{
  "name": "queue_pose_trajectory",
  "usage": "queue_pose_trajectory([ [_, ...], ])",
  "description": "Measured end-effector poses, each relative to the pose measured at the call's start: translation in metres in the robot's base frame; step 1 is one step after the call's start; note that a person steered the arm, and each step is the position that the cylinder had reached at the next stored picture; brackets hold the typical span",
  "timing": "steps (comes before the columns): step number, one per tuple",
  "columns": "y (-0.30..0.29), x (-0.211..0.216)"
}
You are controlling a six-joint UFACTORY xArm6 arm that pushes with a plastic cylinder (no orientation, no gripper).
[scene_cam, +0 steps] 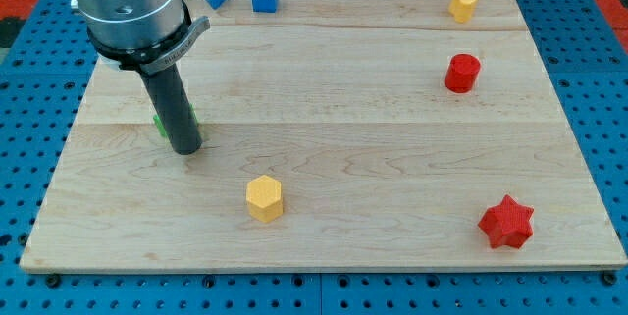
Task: Move green star to the top center
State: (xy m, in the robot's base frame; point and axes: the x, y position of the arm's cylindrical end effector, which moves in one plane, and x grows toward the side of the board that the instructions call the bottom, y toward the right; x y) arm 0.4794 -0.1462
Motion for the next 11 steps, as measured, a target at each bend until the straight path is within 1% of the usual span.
queue_pose_trajectory([
  [2, 0.0, -0.008],
  [4, 0.0, -0.08],
  [5, 0.012, -0.058],
  [6, -0.02, -0.059],
  [7, -0.042, -0.077],
  [8, -0.047, -0.107],
  [9, -0.058, -0.108],
  [10, -0.062, -0.079],
  [11, -0.105, -0.096],
])
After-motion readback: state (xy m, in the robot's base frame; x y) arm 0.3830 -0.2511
